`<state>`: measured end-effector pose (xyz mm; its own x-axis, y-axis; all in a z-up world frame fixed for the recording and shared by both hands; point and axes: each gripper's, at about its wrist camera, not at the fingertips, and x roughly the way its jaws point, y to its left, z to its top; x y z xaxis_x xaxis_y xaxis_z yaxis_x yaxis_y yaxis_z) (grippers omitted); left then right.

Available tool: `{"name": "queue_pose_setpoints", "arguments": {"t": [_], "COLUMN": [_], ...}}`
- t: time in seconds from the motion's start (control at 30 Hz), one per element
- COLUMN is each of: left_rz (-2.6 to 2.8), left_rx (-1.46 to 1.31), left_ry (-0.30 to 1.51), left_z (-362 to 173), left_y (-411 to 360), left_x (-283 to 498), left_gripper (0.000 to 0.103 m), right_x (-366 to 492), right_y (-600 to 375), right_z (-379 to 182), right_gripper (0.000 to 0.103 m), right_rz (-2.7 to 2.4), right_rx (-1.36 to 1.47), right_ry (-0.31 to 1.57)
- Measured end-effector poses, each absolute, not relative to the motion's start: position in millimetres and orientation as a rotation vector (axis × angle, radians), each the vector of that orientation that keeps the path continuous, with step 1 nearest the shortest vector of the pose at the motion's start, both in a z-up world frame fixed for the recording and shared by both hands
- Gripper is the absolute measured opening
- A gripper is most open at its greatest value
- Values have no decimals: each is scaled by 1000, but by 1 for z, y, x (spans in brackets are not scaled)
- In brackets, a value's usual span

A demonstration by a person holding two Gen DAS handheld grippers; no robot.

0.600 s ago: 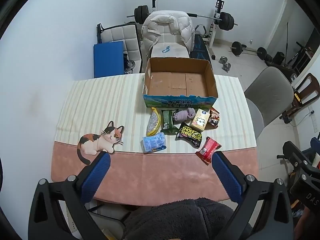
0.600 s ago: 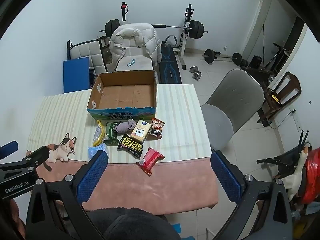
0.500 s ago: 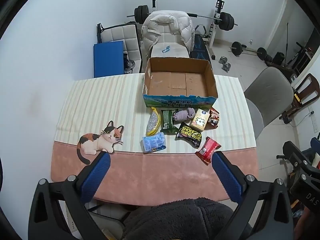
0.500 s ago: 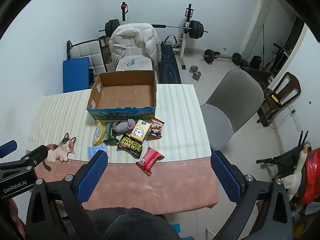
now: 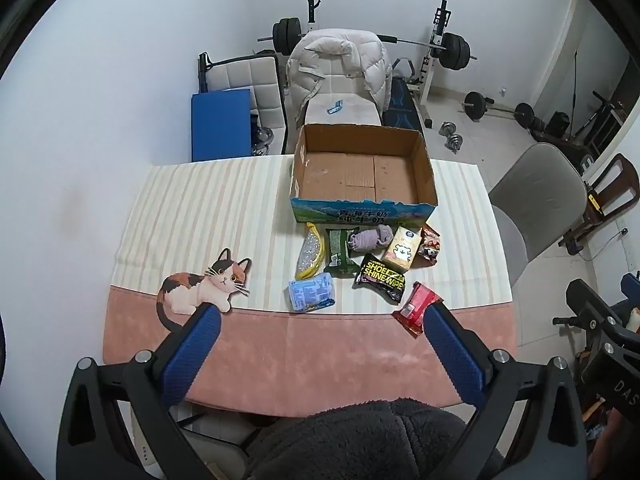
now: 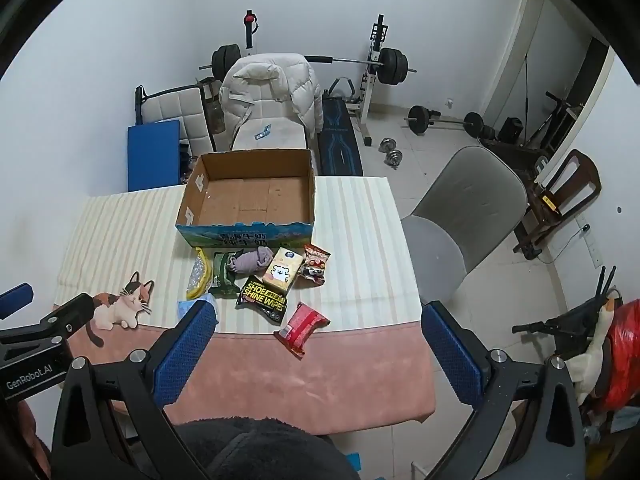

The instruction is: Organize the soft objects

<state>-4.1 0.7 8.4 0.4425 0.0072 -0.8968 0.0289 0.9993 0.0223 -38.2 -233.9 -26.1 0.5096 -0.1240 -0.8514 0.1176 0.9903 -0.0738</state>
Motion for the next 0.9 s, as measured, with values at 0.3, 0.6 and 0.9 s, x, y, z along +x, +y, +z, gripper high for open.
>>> {"name": "queue_pose_setpoints", "arguments": {"t": [0.3, 0.6, 0.9], "left_rz": [-21, -31, -33], "left_rx": [28, 19, 20], "left_ry": [1103, 1102, 1097], "left_z": [10, 14, 19], "left_y": [2, 6, 6], "left_x": [-6, -4, -2], "left_gripper": [103, 103, 103], "right_x": [-41, -39, -39], "right_y": [-228, -231, -229], "right_z": [-23, -19, -15], "right_gripper": [103, 103, 103], "right_rz": [-148, -146, -148], "right_rx": [-12, -11, -16], "right_ry": [1009, 1001, 998]}}
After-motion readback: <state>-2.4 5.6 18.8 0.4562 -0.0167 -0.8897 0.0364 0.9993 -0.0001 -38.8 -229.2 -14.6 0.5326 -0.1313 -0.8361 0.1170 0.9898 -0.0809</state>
